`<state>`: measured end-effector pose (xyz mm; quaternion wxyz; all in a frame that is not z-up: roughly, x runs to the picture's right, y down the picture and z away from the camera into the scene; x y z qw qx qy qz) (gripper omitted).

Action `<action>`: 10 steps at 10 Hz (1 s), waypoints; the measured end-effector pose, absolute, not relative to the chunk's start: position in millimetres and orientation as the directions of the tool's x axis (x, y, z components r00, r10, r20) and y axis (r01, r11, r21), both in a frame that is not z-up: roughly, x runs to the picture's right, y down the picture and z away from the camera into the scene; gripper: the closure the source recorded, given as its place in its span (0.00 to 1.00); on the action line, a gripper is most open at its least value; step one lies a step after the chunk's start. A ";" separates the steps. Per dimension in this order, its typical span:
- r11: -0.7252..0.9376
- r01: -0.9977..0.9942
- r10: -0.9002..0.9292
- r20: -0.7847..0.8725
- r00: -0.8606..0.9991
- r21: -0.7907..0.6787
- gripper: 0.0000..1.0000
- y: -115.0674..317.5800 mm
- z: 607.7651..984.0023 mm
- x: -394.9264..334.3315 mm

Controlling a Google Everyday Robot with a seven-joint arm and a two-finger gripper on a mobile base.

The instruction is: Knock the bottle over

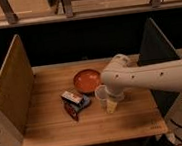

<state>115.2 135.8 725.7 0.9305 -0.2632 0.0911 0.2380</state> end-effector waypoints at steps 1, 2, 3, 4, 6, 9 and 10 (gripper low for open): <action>0.748 -0.492 0.396 -0.295 0.869 -0.446 0.20 135.9 725.7 115.2; 0.749 -0.490 0.395 -0.293 0.871 -0.447 0.20 135.5 726.0 113.4; 0.749 -0.489 0.394 -0.292 0.872 -0.448 0.20 135.6 726.5 112.4; 0.745 -0.491 0.394 -0.296 0.870 -0.451 0.20 137.3 727.6 112.9; 0.695 -0.542 0.416 -0.350 0.839 -0.473 0.20 154.9 735.4 127.0; 0.619 -0.621 0.459 -0.420 0.783 -0.481 0.20 170.1 745.1 159.1; 0.614 -0.620 0.459 -0.418 0.784 -0.489 0.20 169.9 750.3 161.8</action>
